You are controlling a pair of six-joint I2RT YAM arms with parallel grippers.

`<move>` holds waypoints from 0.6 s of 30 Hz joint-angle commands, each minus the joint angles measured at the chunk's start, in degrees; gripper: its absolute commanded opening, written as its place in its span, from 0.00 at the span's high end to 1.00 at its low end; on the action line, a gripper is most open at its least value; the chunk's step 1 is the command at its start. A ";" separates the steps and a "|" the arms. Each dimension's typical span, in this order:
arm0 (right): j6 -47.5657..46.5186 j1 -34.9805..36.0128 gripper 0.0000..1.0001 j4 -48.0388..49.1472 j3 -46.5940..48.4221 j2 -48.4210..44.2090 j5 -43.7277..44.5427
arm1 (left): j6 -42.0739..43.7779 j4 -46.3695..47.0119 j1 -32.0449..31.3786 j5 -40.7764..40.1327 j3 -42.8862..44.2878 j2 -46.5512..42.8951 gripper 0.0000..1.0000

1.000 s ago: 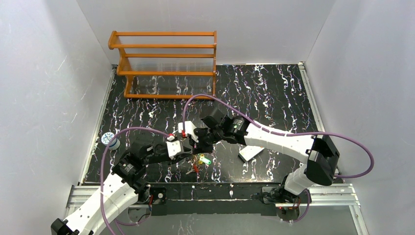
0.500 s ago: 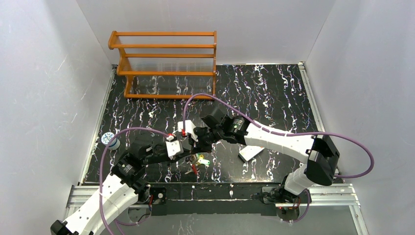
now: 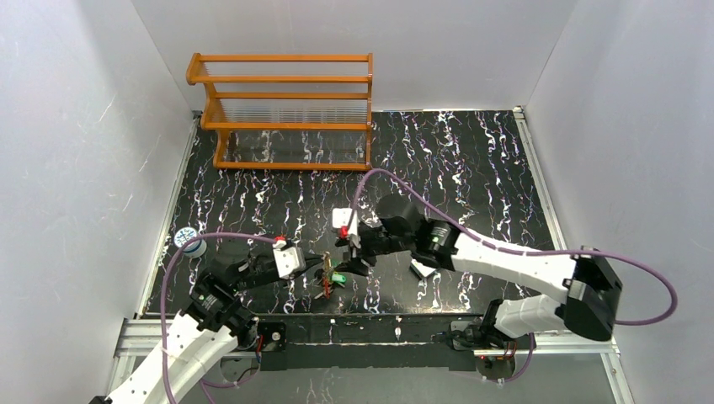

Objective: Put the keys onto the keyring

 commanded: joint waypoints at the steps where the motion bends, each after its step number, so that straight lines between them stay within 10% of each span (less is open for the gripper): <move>1: 2.90 0.24 0.33 17.88 -6.47 -7.69 1.46 | -0.67 3.81 -0.19 -0.23 0.42 -3.79 1.00; 18: 9.68 0.24 0.61 25.99 -7.71 -7.19 -5.84 | -2.13 7.87 -0.19 0.46 -1.68 -11.28 1.00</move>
